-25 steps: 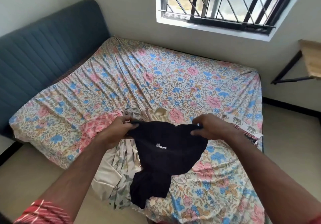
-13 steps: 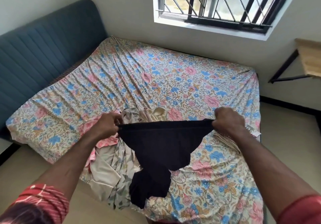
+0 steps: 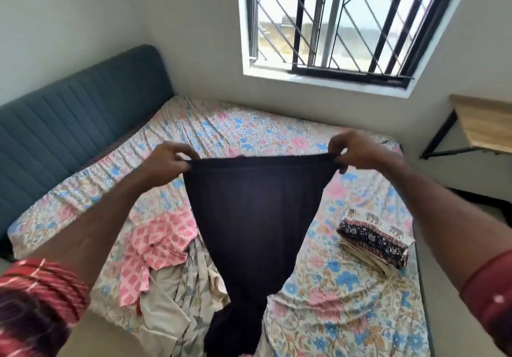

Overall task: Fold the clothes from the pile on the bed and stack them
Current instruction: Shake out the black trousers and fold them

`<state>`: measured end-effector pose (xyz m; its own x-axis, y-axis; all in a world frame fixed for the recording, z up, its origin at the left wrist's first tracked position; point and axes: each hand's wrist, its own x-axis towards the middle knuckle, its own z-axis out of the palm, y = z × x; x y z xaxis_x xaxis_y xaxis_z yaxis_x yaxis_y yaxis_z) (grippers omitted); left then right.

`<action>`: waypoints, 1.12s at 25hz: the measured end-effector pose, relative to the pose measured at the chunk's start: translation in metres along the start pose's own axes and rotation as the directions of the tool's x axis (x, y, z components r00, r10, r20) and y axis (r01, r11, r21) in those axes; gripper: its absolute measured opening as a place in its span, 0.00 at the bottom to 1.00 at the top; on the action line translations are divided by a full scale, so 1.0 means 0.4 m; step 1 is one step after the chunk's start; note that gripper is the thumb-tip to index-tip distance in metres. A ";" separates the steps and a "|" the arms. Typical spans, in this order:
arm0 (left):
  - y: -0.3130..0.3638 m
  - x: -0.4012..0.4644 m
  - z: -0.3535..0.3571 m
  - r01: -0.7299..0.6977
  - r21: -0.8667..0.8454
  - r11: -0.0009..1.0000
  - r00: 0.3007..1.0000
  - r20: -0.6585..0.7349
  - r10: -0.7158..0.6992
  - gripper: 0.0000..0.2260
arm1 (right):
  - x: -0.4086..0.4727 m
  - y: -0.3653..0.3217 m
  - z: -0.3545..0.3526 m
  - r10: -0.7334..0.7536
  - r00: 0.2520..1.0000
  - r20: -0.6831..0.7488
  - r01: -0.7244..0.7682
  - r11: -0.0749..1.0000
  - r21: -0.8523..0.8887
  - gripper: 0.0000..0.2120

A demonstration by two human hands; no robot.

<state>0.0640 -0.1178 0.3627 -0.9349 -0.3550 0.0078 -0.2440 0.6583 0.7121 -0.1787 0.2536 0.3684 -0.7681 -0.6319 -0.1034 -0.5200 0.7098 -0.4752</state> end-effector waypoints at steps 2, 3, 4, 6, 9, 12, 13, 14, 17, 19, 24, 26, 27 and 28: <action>0.079 0.057 -0.076 -0.046 -0.015 0.999 0.991 -0.123 0.044 0.19 | 0.043 -0.058 -0.115 -0.022 0.992 -0.124 0.022 1.000 -0.008 0.12; 0.121 0.080 -0.115 -0.078 -0.009 0.997 0.977 -0.198 0.075 0.18 | 0.059 -0.088 -0.173 -0.066 0.985 -0.158 0.057 0.997 -0.058 0.12; 0.175 0.091 -0.158 -0.093 0.030 0.995 0.954 -0.283 0.097 0.13 | 0.063 -0.124 -0.244 -0.111 0.978 -0.176 0.086 0.986 -0.142 0.13; 0.256 0.123 -0.247 -0.088 0.134 0.987 0.875 -0.464 0.141 0.10 | 0.061 -0.188 -0.371 -0.211 0.962 -0.174 0.154 0.944 -0.291 0.17; 0.409 0.149 -0.330 -0.126 -0.177 0.976 0.836 -0.549 0.008 0.09 | 0.023 -0.287 -0.509 -0.416 0.906 -0.075 0.391 0.892 -0.225 0.18; 0.535 0.138 -0.309 -0.080 -0.680 0.729 0.936 -0.302 -0.179 0.10 | -0.003 -0.338 -0.504 -0.510 0.857 0.073 0.512 0.859 -0.011 0.04; 0.547 0.139 -0.300 -0.046 -0.692 0.721 0.939 -0.276 -0.204 0.12 | -0.004 -0.337 -0.484 -0.484 0.873 0.064 0.483 0.875 0.032 0.08; 0.554 0.134 -0.288 -0.015 -0.652 0.758 0.938 -0.272 -0.215 0.12 | -0.001 -0.327 -0.465 -0.442 0.896 0.029 0.442 0.897 0.025 0.13; 0.526 0.129 -0.263 0.070 -0.466 0.882 0.930 -0.290 -0.227 0.03 | 0.007 -0.290 -0.439 -0.304 0.946 -0.112 0.291 0.950 -0.115 0.17; 0.497 0.130 -0.256 0.141 -0.348 0.927 0.935 -0.260 -0.240 0.03 | 0.003 -0.269 -0.442 -0.245 0.937 -0.248 0.221 0.968 -0.121 0.15; 0.459 0.117 -0.206 -0.050 -0.079 0.996 0.992 0.110 0.059 0.15 | 0.009 -0.249 -0.435 -0.067 0.908 -0.413 0.216 0.920 0.326 0.08; 0.462 0.108 -0.161 -0.051 -0.271 0.961 0.972 0.209 0.111 0.22 | 0.021 -0.250 -0.421 0.082 0.909 -0.409 0.158 0.839 0.521 0.15; 0.460 0.111 -0.141 -0.034 -0.339 0.940 0.967 0.227 0.117 0.22 | 0.025 -0.253 -0.414 0.124 0.898 -0.421 0.141 0.826 0.545 0.19; 0.463 0.111 -0.120 -0.005 -0.382 0.924 0.962 0.250 0.108 0.22 | 0.026 -0.253 -0.409 0.137 0.887 -0.440 0.138 0.832 0.538 0.23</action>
<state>-0.0102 -0.0434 0.5286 -0.9904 -0.1039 -0.0911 -0.1226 0.3562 0.9263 -0.1953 0.2261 0.5583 -0.9174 -0.3263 0.2277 -0.3377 0.3359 -0.8793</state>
